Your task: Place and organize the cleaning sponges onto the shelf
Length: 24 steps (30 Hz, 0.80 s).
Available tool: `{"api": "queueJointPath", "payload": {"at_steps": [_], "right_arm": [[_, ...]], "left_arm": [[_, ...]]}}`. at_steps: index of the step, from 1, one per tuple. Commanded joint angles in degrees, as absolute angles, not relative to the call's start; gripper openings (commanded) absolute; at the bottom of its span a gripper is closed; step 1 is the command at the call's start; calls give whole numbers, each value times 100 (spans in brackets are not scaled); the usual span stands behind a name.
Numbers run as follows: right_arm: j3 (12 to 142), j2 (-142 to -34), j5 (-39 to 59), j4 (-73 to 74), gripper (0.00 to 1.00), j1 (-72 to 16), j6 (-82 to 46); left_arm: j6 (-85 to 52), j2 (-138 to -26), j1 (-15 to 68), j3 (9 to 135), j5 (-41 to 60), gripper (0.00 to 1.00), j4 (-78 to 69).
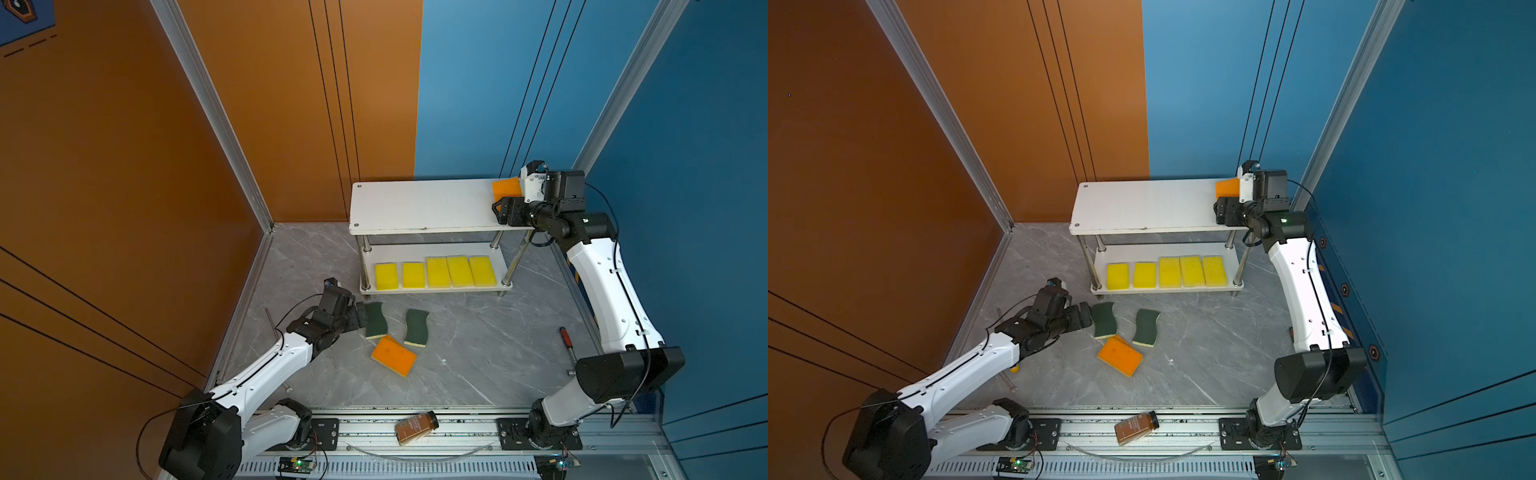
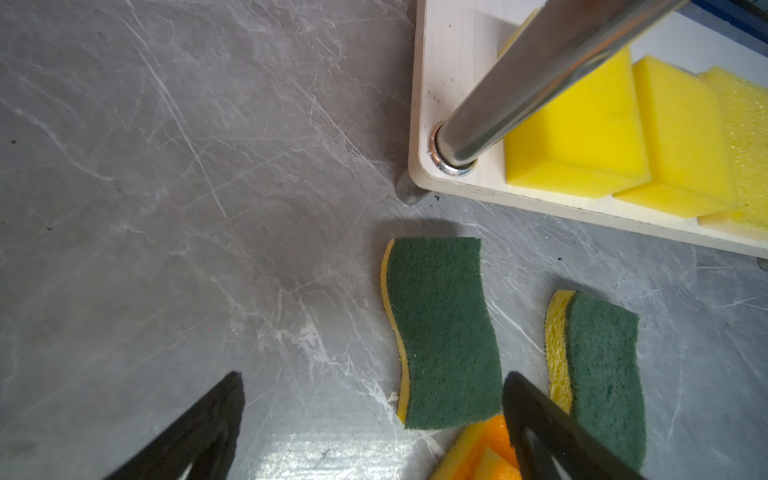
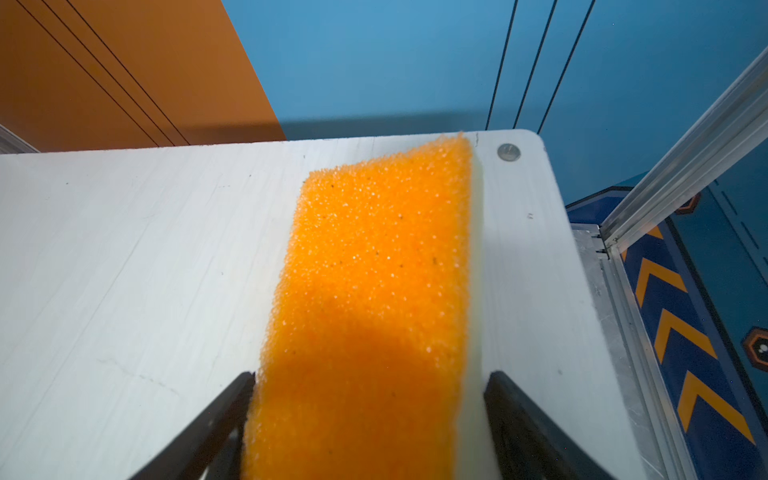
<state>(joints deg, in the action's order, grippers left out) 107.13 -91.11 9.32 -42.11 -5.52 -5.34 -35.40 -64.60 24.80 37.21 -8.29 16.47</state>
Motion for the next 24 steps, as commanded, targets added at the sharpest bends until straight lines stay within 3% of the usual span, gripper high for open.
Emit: {"api": "queueJointPath", "payload": {"at_steps": [1,24], "right_arm": [[10613,-8992,1357,-4202,84,-514,-585],[10530,-8913,1344,-4157,86,-403,-33]], "left_arm": [[-3508,-6406,2421,3675,-780,98,1594],[-3508,-6556,2418,3709,-686,98,1459]]}}
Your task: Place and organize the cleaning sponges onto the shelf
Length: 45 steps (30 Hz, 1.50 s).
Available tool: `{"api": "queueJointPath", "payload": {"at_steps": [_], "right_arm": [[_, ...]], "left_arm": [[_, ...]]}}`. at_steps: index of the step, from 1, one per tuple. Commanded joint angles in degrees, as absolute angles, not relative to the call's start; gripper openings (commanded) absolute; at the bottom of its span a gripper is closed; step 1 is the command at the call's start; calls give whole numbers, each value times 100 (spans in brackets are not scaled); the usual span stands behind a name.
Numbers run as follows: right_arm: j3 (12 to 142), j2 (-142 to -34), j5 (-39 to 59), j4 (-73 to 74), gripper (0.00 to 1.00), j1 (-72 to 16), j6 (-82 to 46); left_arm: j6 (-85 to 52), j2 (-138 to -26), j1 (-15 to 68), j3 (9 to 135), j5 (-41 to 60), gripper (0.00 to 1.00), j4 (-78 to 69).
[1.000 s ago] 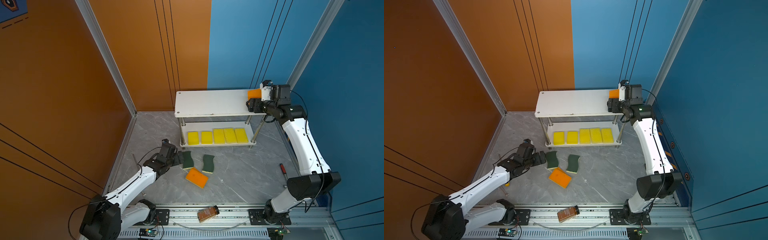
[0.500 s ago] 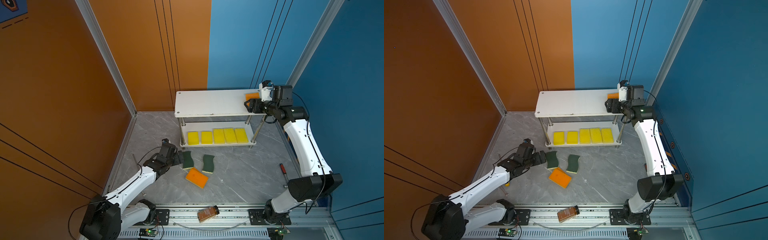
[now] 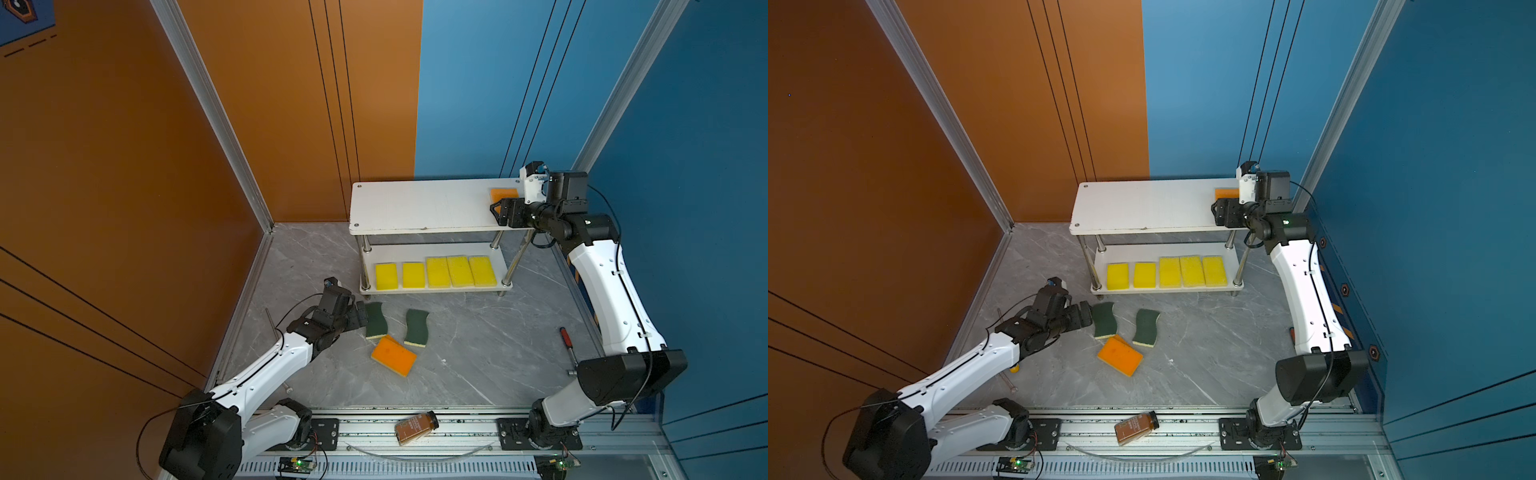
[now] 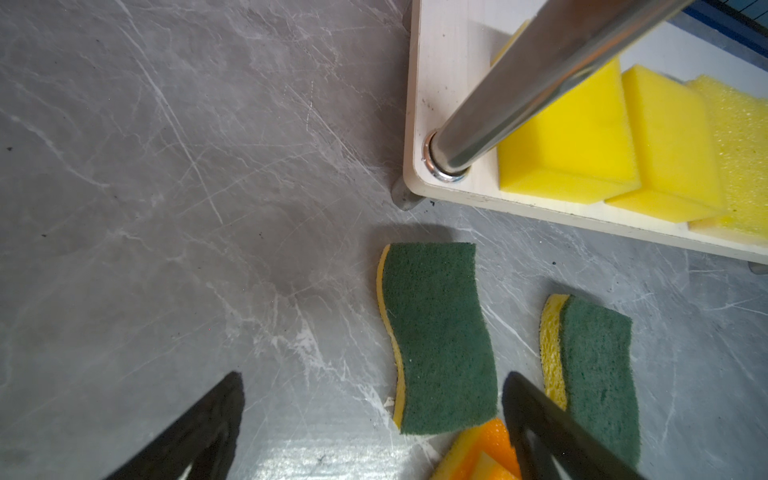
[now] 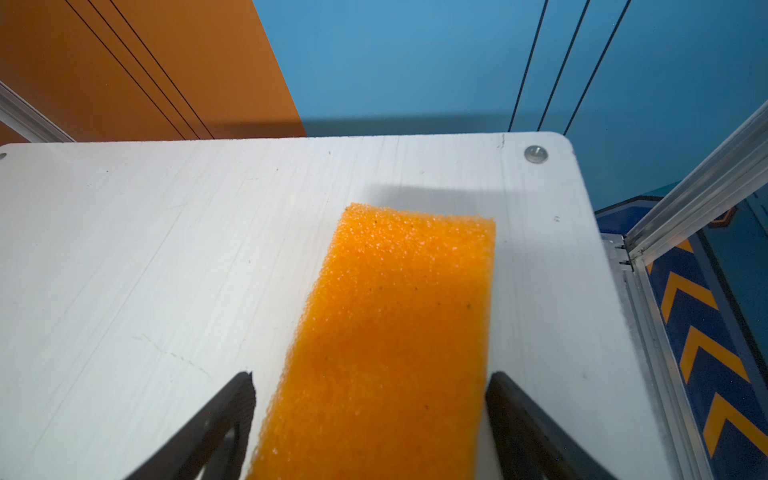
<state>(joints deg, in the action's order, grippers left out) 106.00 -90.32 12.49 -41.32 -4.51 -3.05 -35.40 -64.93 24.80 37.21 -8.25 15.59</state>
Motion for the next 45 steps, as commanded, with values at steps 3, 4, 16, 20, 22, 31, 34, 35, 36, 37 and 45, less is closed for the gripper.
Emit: {"api": "queueJointPath", "payload": {"at_steps": [3,4,16,20,22,31,34,35,36,37,45], "right_arm": [[10532,-8913,1369,-4152,86,-394,82],[10538,-8913,1363,-4144,86,-392,104],[10327,-8774,1458,-3956,86,-369,-14],[10328,-8731,1382,-3947,88,-343,-30],[10328,-8709,1362,-3903,89,-334,-99],[10053,-8616,1333,-3674,89,-321,-509],[9855,-8503,1283,-3489,88,-337,-683],[9783,-8467,1238,-3428,88,-350,-739],[9730,-8427,1168,-3391,88,-353,-792],[9681,-8407,1094,-3352,88,-373,-849],[9573,-8350,555,-3371,87,-617,-859]], "left_arm": [[-3513,-6565,2417,3718,-677,98,1455],[-3511,-6572,2417,3709,-677,98,1442],[-3507,-6576,2415,3676,-677,98,1439],[-3493,-6547,2406,3678,-692,98,1468],[-3495,-6530,2406,3679,-707,98,1480],[-3504,-6465,2405,3660,-732,98,1507],[-3500,-6442,2397,3651,-738,98,1504],[-3503,-6442,2399,3648,-738,98,1517],[-3501,-6434,2397,3648,-737,98,1515],[-3507,-6427,2399,3650,-738,98,1512],[-3505,-6398,2390,3636,-747,98,1529]]}}
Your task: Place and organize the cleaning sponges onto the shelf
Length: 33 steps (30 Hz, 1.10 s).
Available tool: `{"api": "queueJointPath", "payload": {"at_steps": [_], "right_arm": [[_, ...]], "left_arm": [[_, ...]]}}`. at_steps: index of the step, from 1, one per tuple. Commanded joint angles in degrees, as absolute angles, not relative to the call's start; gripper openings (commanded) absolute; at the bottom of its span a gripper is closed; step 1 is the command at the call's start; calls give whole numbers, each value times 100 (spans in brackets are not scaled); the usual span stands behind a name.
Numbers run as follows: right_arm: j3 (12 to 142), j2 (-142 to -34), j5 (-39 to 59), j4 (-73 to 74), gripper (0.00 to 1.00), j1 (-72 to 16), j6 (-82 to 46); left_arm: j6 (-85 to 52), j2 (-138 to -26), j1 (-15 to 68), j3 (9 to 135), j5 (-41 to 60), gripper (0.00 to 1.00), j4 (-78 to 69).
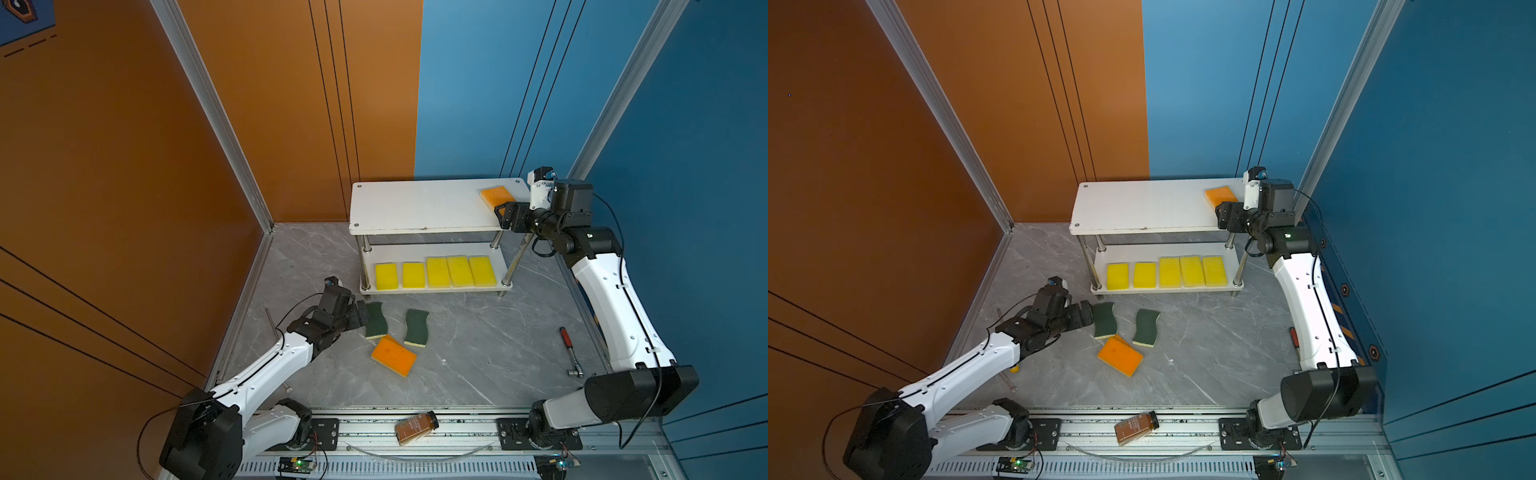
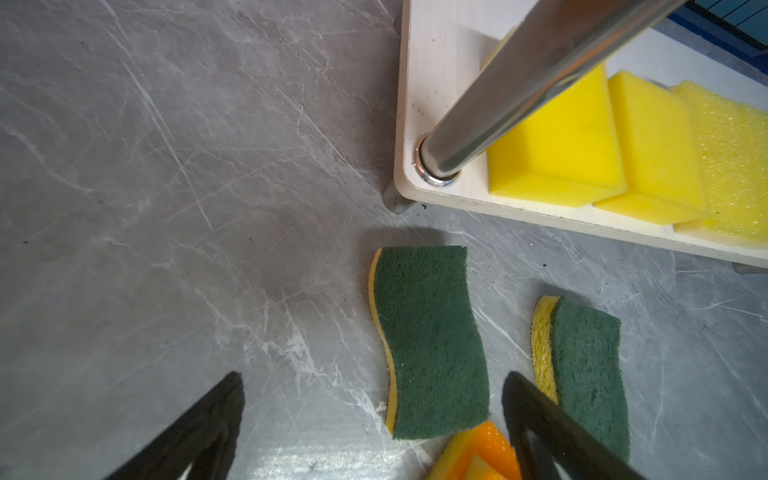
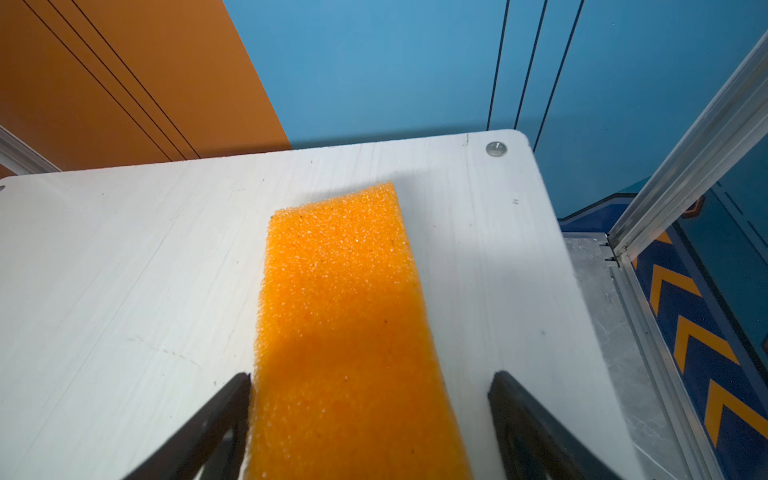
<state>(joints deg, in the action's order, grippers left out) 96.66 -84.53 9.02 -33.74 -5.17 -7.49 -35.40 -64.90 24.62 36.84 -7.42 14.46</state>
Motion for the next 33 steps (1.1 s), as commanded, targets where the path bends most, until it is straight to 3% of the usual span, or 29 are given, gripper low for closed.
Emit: {"api": "queueJointPath", "payload": {"at_steps": [1,18,33], "right_arm": [[9589,-8345,514,-3375,87,-653,-860],[9584,-8379,-596,-3557,82,-1197,-988],[9598,-8468,-635,-3516,80,-1275,-1358]], "left_arm": [[-3507,-6398,2396,3631,-747,98,1525],[-3508,-6398,2383,3623,-747,98,1522],[-3523,-6372,2365,3612,-756,98,1526]]}}
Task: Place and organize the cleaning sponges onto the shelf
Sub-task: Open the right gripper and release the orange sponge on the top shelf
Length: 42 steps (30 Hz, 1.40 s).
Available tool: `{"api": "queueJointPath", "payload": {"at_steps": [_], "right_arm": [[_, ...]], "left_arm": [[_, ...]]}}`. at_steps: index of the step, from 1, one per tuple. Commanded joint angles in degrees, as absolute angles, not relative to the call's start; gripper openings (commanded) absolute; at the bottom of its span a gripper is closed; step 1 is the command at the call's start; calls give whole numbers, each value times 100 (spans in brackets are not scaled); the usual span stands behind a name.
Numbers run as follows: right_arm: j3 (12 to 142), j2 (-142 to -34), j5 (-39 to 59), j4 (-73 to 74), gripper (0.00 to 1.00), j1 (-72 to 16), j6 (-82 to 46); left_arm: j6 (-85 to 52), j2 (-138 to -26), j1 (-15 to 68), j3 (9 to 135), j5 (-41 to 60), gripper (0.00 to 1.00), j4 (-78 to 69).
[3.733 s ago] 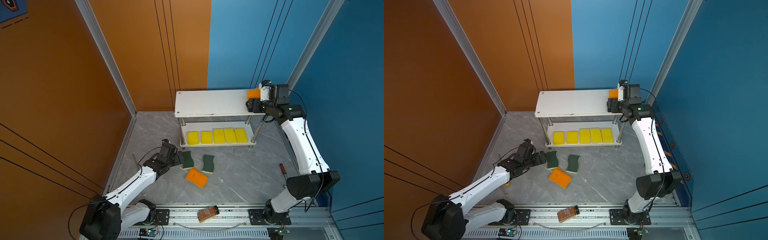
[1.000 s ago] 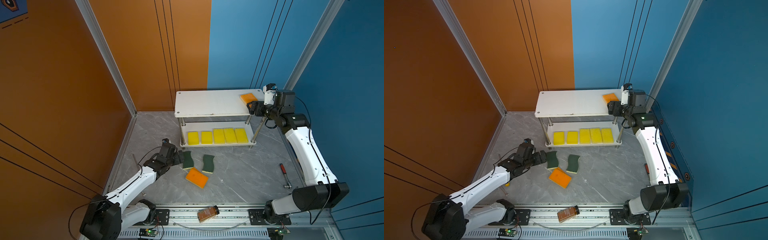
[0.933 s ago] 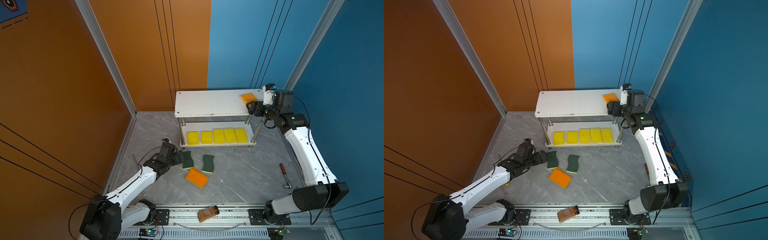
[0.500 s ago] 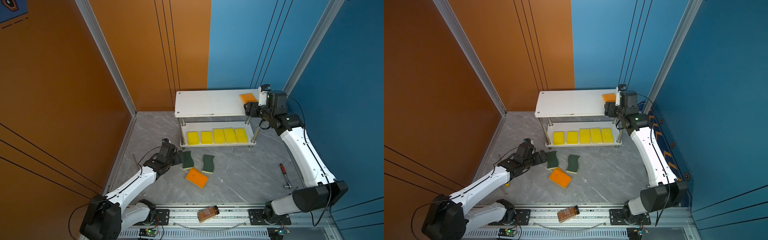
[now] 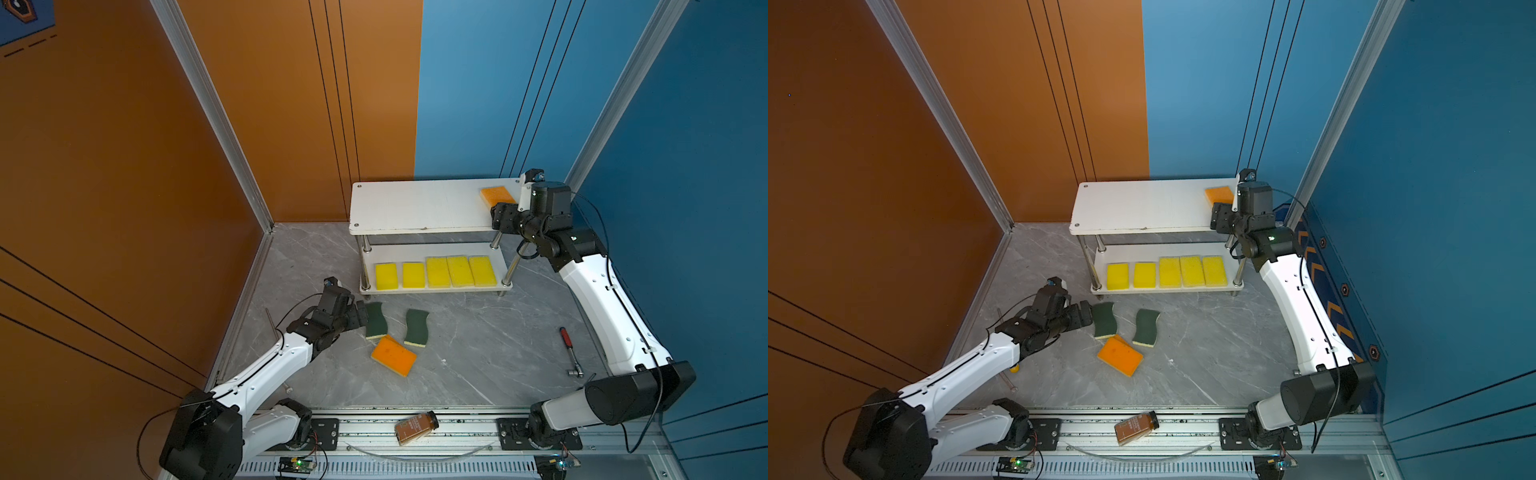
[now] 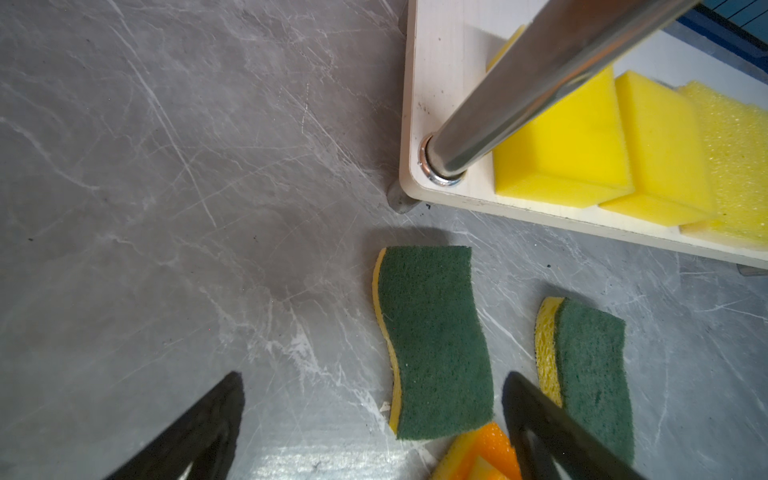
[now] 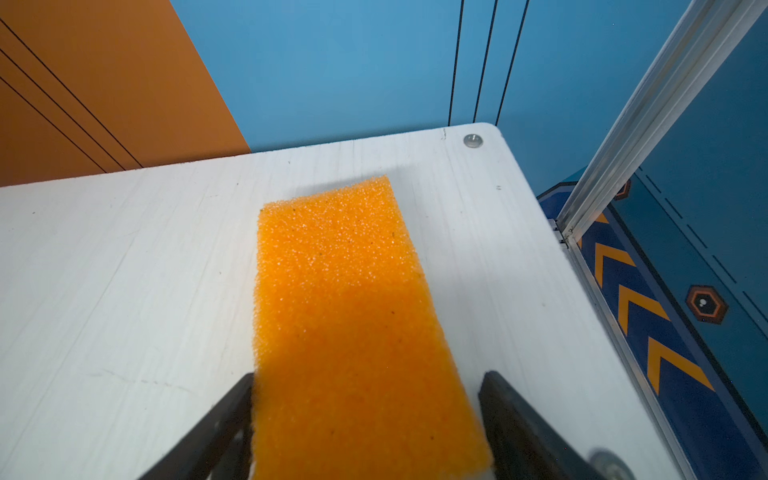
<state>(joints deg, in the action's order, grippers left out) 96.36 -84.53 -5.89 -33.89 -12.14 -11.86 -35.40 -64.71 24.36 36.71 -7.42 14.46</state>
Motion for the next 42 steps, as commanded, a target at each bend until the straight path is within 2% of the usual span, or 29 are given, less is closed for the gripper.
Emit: {"api": "queueJointPath", "payload": {"at_steps": [1,16,26,34,42], "right_arm": [[9605,-8473,-634,-3507,80,-1283,-1367],[9600,-8569,-773,-3480,77,-1477,-1511],[9624,-8544,-746,-3472,80,-1429,-1393],[9799,-8386,44,-3524,81,-1011,-1327],[9983,-8210,950,-3550,88,-726,-1230]], "left_arm": [[-3523,-6376,2364,3622,-756,98,1520],[-3527,-6390,2364,3630,-730,98,1495],[-3541,-6392,2364,3604,-716,98,1492],[-3549,-6389,2368,3577,-705,98,1461],[-3547,-6388,2365,3577,-694,98,1445]]}}
